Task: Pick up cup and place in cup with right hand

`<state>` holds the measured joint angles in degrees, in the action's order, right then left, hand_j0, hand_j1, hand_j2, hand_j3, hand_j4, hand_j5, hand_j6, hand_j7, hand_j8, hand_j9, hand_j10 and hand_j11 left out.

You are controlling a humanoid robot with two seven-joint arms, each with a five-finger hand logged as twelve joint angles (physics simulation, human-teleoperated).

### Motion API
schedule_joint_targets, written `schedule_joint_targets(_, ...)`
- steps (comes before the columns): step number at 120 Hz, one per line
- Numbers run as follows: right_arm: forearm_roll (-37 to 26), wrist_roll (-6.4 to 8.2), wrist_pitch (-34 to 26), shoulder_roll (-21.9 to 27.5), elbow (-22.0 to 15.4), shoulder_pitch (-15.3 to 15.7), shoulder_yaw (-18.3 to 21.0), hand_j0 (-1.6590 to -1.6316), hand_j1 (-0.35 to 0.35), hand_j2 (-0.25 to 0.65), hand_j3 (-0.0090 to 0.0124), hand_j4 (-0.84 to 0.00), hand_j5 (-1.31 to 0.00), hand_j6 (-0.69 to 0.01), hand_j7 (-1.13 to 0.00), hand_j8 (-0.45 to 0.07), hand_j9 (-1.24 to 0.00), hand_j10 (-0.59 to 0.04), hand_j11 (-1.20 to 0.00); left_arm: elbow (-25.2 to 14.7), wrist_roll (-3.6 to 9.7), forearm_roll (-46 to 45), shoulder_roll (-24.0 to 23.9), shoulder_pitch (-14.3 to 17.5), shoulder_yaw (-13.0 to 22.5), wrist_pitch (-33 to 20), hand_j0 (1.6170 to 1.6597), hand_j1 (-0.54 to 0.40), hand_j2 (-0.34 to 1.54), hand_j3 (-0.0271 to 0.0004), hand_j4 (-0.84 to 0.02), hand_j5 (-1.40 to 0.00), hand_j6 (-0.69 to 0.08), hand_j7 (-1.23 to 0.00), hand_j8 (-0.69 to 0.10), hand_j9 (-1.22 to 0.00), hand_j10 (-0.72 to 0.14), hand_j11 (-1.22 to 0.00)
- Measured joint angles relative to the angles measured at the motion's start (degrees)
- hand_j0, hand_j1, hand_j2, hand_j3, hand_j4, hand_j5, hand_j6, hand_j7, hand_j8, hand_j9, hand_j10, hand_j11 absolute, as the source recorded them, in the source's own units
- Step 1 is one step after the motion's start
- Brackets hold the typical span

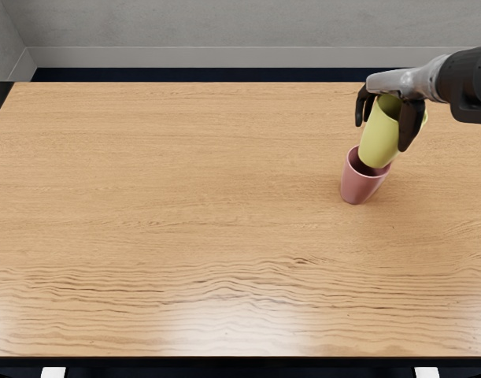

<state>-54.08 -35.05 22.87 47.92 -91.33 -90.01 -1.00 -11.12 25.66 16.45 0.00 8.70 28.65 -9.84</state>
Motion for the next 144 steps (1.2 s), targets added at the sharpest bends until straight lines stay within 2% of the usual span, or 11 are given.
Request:
schedule_joint_targets(34, -1.01, 0.0, -0.28, -0.88, 0.58, 1.13, 0.06, -1.6511, 0.088, 0.019, 0.0001, -0.522, -0.77, -0.351, -0.72, -0.221, -0.75, -0.257, -0.74, 0.02, 0.0, -0.01, 0.0, 0.0, 0.0, 0.0, 1.6581, 0.349, 0.0, 0.0, -0.001, 0.0, -0.001, 0.0, -0.001, 0.0, 0.0, 0.0)
schedule_joint_targets(49, -1.23, 0.0, -0.75, -1.74, 1.13, 1.6, 0.06, -1.6516, 0.133, 0.105, 0.0, -0.519, -0.77, -0.339, -0.72, -0.207, -0.75, -0.239, -0.75, 0.0, 0.0, -0.01, 0.0, 0.0, 0.0, 0.0, 1.6581, 0.349, 0.0, 0.0, 0.0, 0.0, -0.001, 0.0, -0.001, 0.0, 0.0, 0.0)
schedule_joint_targets(56, -1.56, -0.01, -1.02, -2.06, 1.32, 2.02, 0.06, -1.6509, 0.14, 0.092, 0.0001, -0.516, -0.77, -0.328, -0.72, -0.195, -0.75, -0.225, -0.75, 0.01, 0.0, -0.01, 0.0, 0.0, 0.0, 0.0, 1.6581, 0.349, 0.0, 0.0, -0.001, 0.0, -0.001, 0.0, -0.001, 0.0, 0.0, 0.0)
schedule_joint_targets(68, -1.87, 0.0, -1.34, -2.31, 1.48, 2.44, 0.05, -1.6505, 0.154, 0.119, -0.0001, -0.515, -0.76, -0.322, -0.71, -0.184, -0.75, -0.21, -0.75, 0.0, 0.0, 0.01, 0.0, 0.0, -0.01, 0.0, 1.6581, 0.349, 0.0, 0.0, -0.001, 0.0, -0.001, 0.0, -0.001, 0.0, 0.0, 0.0)
schedule_joint_targets(84, -1.99, 0.02, -1.56, -2.46, 1.55, 2.56, 0.05, -1.651, 0.097, 0.027, 0.0, -0.507, -0.71, -0.354, -0.68, -0.22, -0.71, -0.243, -0.71, 0.0, 0.0, 0.0, 0.0, -0.09, -0.02, 0.0, 1.6581, 0.349, 0.0, 0.0, -0.001, 0.0, -0.001, 0.0, -0.001, 0.0, 0.0, 0.0)
schedule_joint_targets(96, -1.54, 0.04, -1.64, -2.51, 1.57, 2.56, -0.04, -1.6537, -0.045, 0.012, 0.0, -0.337, -0.47, -0.244, -0.45, -0.162, -0.47, -0.176, -0.47, 0.01, 0.0, -0.01, 0.0, -0.09, -0.05, 0.0, 1.6581, 0.349, 0.0, 0.0, -0.001, 0.0, -0.001, 0.0, -0.001, 0.0, 0.0, 0.0)
schedule_joint_targets(109, -1.17, 0.04, -1.67, -2.52, 1.58, 2.57, -0.1, -1.6555, -0.149, 0.004, 0.0, -0.218, -0.3, -0.164, -0.29, -0.115, -0.3, -0.123, -0.3, 0.01, 0.0, 0.0, 0.0, -0.09, -0.06, 0.0, 1.6581, 0.349, 0.0, 0.0, -0.001, 0.0, -0.001, 0.0, -0.001, 0.0, 0.0, 0.0)
schedule_joint_targets(124, -0.95, 0.05, -1.68, -2.53, 1.59, 2.58, -0.13, -1.6567, -0.218, -0.001, 0.0, -0.139, -0.19, -0.111, -0.18, -0.084, -0.19, -0.088, -0.19, 0.01, 0.0, -0.01, 0.0, -0.26, -0.07, 0.0, 1.6581, 0.349, 0.0, 0.0, -0.001, 0.0, -0.001, 0.0, -0.001, 0.0, 0.0, 0.0)
schedule_joint_targets(144, -0.9, 0.05, -1.67, -2.52, 1.56, 2.54, -0.15, -1.6575, -0.265, -0.004, 0.0, -0.086, -0.11, -0.075, -0.11, -0.062, -0.11, -0.063, -0.11, 0.02, 0.0, 0.0, 0.0, -0.31, -0.05, 0.0, 1.6581, 0.349, 0.0, 0.0, 0.0, 0.0, -0.001, 0.0, -0.001, 0.0, 0.0, 0.0)
